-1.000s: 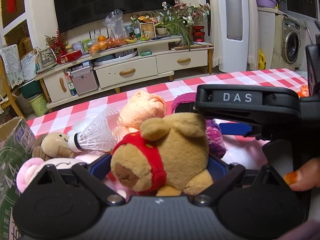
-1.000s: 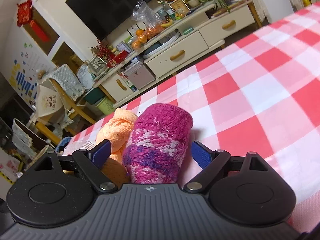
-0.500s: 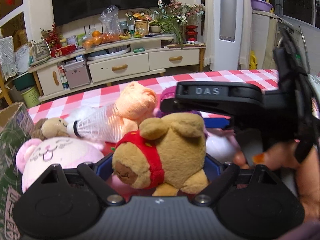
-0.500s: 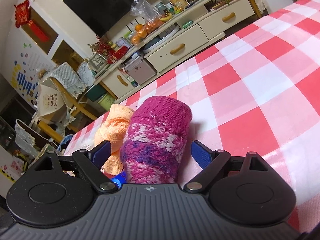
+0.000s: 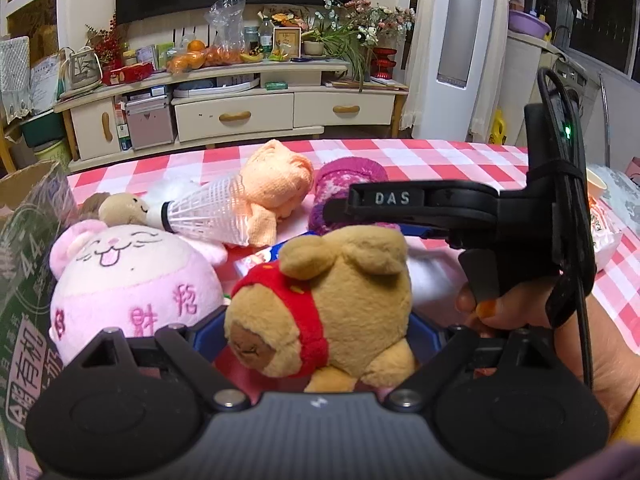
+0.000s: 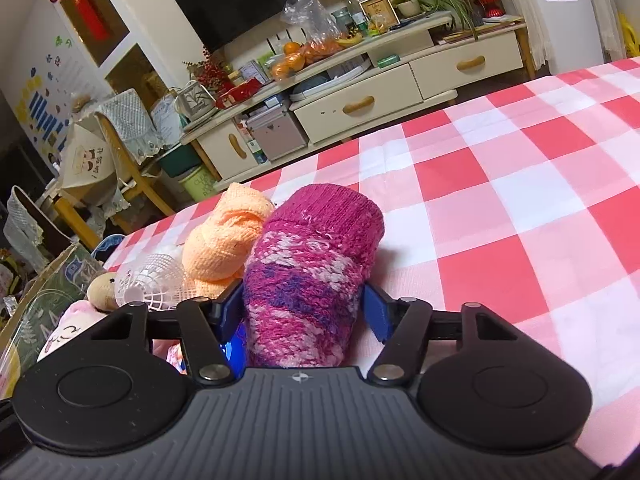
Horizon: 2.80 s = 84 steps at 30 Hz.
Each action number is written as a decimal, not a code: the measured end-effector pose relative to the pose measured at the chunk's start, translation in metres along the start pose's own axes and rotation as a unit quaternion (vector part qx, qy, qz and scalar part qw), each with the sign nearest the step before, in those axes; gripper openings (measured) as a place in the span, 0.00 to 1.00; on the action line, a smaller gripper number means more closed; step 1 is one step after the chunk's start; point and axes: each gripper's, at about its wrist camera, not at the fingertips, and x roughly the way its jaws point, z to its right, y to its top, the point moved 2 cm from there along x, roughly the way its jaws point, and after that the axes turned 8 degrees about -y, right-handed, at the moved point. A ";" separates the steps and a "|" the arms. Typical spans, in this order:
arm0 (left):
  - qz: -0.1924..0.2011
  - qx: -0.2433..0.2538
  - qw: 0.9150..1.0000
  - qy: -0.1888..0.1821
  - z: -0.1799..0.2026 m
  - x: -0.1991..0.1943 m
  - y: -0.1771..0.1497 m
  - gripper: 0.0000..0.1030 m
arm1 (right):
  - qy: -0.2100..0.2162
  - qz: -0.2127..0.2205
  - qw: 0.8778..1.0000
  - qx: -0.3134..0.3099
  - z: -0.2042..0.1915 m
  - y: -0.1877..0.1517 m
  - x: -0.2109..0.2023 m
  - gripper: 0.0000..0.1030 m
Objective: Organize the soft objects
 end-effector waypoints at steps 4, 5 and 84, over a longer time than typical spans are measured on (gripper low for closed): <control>0.010 -0.009 1.000 -0.004 -0.003 -0.007 0.000 0.86 | -0.006 0.005 1.000 -0.006 0.000 -0.003 -0.008 0.73; 0.011 -0.012 1.000 -0.005 -0.004 -0.009 -0.001 0.86 | -0.007 0.006 1.000 -0.008 0.001 -0.004 -0.011 0.73; 0.207 -0.218 0.952 0.052 -0.168 -0.174 -0.012 0.86 | 0.155 0.054 0.981 -0.101 -0.047 -0.001 -0.036 0.72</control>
